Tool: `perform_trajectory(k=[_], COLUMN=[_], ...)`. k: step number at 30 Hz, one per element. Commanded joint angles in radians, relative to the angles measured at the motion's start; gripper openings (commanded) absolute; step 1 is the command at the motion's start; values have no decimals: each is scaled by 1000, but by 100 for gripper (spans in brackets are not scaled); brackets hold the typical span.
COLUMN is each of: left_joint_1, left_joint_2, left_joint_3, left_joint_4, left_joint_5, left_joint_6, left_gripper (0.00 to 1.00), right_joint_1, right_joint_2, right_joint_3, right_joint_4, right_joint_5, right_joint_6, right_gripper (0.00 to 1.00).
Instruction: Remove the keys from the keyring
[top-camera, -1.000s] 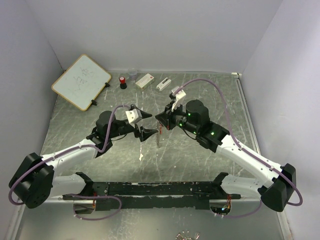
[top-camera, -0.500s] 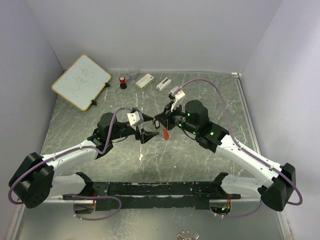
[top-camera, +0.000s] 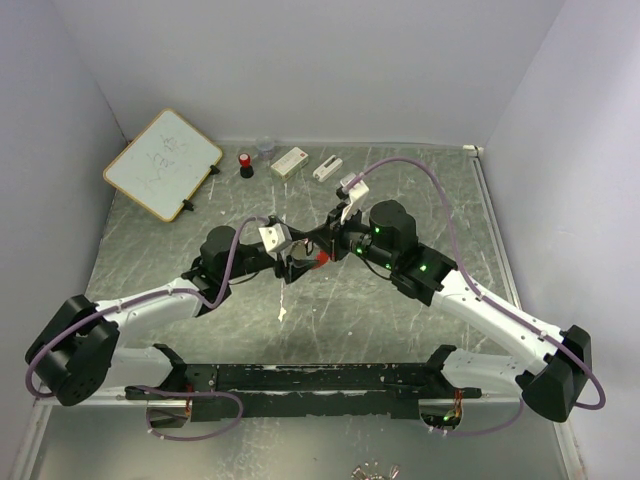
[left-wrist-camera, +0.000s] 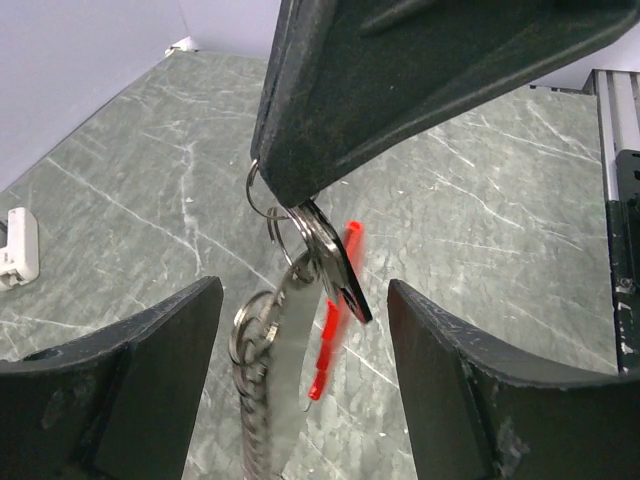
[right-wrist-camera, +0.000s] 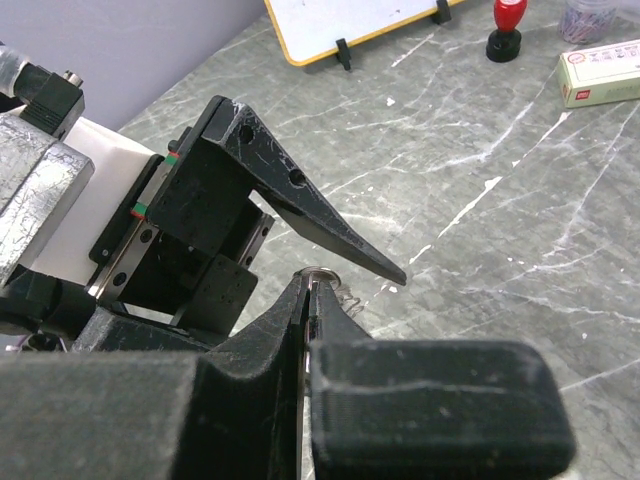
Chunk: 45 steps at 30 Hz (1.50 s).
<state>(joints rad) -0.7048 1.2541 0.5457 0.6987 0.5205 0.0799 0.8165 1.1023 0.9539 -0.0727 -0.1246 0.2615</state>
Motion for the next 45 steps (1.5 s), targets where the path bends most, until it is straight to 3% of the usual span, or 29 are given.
perform_trajectory(k=[1,7,19,24,30,37,40,45], left_joint_1=[-12,-12,-17,-21,-21,-22,-22,-21], left_joint_2=[12,20,77,83,71,69,69,68], left_joint_3=[-14,-18,-16,-2,-1,-9,-15,-28], left_joint_4=[98,140,182,137,81,53,50,97], left_joint_5=[-29,-32,16,-14,-65,-72,-61,-39], left_joint_6=[31,47,19,42,75,97,101,90], left_gripper=[78,78,59,32,10,24,43,48], right_joint_1=[10,14,19,19,21,22,22,22], right_joint_2=[-8,-7,-9,-15,-28,-40,-47,-49], right_joint_3=[30,29,34,38,40,36,34,33], right_joint_4=[37,43,46,45,45,48,50,51], right_joint_5=[-17,-20,-14,-5,14,30,35,27], right_joint_6=[7,6,2,-2,-10,-17,-18,-12], right_gripper=[0,0,0,0,0,0,0,0])
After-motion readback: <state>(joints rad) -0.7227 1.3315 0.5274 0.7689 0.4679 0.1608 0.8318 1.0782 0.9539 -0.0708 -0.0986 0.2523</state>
